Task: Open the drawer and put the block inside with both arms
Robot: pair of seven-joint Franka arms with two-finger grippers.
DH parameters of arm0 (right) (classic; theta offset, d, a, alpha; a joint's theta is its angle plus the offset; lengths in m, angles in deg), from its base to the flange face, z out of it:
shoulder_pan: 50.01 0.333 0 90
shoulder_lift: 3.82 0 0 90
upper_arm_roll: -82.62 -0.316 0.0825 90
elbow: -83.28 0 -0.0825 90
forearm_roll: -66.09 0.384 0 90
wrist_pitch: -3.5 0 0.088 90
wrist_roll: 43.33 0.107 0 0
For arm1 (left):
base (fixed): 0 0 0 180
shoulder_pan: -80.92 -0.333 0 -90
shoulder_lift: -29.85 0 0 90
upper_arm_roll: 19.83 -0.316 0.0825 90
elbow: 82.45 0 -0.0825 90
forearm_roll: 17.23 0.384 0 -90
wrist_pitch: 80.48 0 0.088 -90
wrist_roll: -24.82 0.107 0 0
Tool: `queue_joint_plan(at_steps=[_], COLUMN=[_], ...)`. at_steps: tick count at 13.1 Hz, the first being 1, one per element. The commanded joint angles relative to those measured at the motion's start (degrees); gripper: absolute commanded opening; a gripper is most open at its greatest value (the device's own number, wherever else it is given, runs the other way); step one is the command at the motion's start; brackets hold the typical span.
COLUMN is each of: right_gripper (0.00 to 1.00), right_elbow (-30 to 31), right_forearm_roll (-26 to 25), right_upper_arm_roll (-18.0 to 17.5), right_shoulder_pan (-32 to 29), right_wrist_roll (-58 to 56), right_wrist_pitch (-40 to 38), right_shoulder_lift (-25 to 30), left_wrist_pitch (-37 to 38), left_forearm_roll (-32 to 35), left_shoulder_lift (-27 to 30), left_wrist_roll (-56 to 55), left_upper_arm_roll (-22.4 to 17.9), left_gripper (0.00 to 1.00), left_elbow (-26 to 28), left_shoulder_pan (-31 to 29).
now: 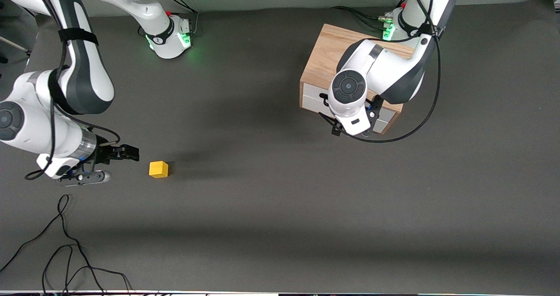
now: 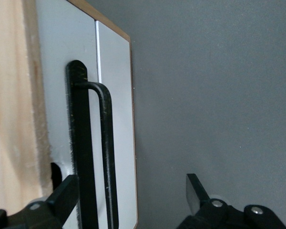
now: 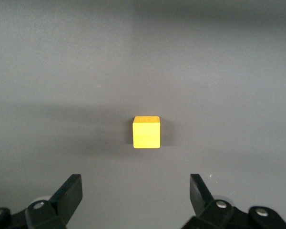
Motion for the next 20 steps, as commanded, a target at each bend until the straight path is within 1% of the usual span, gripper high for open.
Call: queue_joint_plan(at_steps=[1,6,8,11,15,18,20], right_gripper=[1.0,1.0,1.0,1.0,1.0,1.0,1.0], right_elbow=[1.05,2.01,3.15,7.8,10.36,14.48,15.11], right_forearm_roll=[0.09,0.09,0.0,0.09,0.09,0.78,0.79], right_upper_arm_roll=[0.47,0.82,0.73,0.91,0.91,0.91,1.0], right_shoulder_pan=[-0.01,-0.18,-0.18,-0.27,-0.27,-0.53,-0.62], right_wrist_roll=[-3.08,-3.52,-3.78,-6.06,-6.6,-5.99,-5.98], right_wrist_pitch=[1.52,1.52,2.74,8.44,14.95,23.9,26.56], right_shoulder_lift=[0.43,1.31,1.22,1.83,0.08,-2.55,-4.57], left_wrist_pitch=[-2.03,-3.7,-3.96,-5.28,-7.74,-7.66,-7.04], left_forearm_roll=[0.06,0.06,-0.03,-0.03,0.06,0.06,0.06], left_shoulder_lift=[-0.87,-2.81,-3.25,-4.22,-5.27,-7.55,-9.48], left_wrist_roll=[-0.62,-0.18,0.78,1.31,2.1,2.1,2.8], left_upper_arm_roll=[-0.1,-0.1,-0.1,-0.1,-0.1,-0.28,-0.45], left_gripper=[1.0,1.0,1.0,1.0,1.0,1.0,1.0], left_elbow=[0.88,1.41,1.41,0.89,0.1,-3.76,-6.92], left_shoulder_pan=[0.02,-0.5,-0.51,-0.51,-0.33,-0.33,-0.33])
